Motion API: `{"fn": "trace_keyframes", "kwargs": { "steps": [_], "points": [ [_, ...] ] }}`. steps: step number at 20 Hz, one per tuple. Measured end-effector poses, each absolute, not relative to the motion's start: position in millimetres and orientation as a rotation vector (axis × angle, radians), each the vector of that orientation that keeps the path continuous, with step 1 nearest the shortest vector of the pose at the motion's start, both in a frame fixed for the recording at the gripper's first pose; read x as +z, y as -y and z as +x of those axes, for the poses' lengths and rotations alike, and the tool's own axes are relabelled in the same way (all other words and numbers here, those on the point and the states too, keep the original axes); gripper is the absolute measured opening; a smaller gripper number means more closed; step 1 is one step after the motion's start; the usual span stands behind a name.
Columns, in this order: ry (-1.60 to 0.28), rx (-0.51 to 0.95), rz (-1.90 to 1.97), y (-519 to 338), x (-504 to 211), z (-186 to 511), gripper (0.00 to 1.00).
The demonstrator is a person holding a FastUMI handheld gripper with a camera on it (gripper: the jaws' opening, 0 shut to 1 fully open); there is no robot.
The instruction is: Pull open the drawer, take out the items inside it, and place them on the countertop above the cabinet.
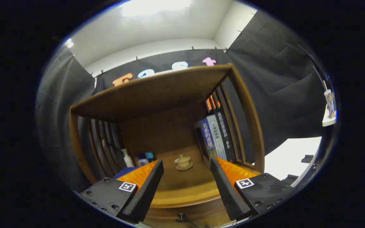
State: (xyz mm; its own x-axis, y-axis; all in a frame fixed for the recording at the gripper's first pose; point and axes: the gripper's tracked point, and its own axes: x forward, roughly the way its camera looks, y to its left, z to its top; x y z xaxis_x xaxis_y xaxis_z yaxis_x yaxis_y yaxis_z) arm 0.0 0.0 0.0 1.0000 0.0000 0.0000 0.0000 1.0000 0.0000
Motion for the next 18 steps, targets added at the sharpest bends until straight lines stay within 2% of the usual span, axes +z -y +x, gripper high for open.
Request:
{"fn": "trace_keyframes", "kwargs": {
  "steps": [5,14,18],
  "points": [
    [-0.039,0.023,-0.025,-10,-21,10,0.98],
    [0.037,-0.011,-0.120,9,-5,-11,0.98],
    [0.027,0.031,-0.114,-8,-11,-14,0.98]
  ]
}}
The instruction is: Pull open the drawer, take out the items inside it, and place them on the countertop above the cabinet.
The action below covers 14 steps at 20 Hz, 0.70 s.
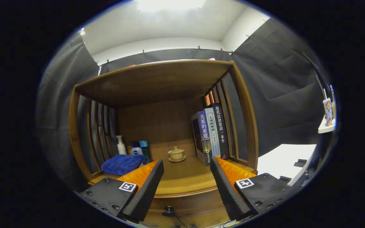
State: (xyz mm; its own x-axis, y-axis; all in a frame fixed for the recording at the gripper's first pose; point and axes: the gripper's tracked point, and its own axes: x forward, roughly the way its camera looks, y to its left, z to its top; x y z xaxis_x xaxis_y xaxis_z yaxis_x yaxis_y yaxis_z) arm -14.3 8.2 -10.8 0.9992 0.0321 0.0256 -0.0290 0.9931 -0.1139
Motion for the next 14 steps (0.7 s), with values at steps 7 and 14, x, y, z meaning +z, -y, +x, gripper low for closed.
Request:
{"fn": "trace_keyframes", "kwargs": {
  "steps": [7,14],
  "points": [
    [0.016,0.101,-0.113,-32,-51,-20,0.98],
    [-0.104,0.136,-0.251,-20,-157,7,0.98]
  ]
}}
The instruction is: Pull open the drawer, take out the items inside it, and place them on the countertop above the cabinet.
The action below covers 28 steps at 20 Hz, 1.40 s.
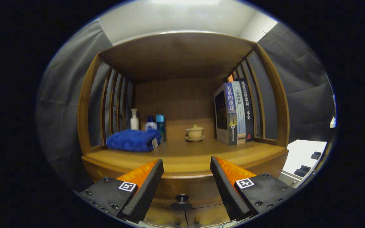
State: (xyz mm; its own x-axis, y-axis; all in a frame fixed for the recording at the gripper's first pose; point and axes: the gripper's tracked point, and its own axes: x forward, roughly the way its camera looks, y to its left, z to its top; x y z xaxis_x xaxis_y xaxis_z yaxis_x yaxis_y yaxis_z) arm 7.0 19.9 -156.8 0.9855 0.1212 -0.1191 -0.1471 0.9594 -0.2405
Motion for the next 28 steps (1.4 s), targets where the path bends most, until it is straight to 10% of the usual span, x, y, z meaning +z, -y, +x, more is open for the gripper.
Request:
{"fn": "trace_keyframes", "kwargs": {
  "steps": [10,28],
  "points": [
    [-0.200,0.116,-0.182,-7,-208,2,0.96],
    [-0.393,0.121,-0.269,-3,-239,-2,0.40]
  ]
}}
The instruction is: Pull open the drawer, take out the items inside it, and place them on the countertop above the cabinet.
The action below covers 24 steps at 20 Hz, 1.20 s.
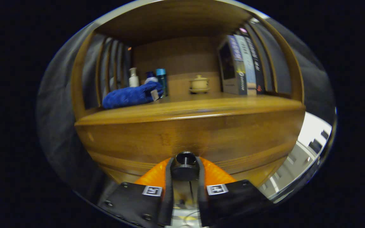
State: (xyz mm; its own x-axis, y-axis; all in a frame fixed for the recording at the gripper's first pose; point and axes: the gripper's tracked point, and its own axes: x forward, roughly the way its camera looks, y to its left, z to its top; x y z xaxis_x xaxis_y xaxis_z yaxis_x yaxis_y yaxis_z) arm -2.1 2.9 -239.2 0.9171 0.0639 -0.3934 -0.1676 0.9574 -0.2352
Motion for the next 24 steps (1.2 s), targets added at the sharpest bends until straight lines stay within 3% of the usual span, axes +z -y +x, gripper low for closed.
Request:
{"fn": "trace_keyframes", "kwargs": {
  "steps": [7,24],
  "points": [
    [-0.313,0.047,-0.218,-2,-234,-35,0.37],
    [-0.476,0.073,-0.185,12,-228,-172,0.36]
  ]
}}
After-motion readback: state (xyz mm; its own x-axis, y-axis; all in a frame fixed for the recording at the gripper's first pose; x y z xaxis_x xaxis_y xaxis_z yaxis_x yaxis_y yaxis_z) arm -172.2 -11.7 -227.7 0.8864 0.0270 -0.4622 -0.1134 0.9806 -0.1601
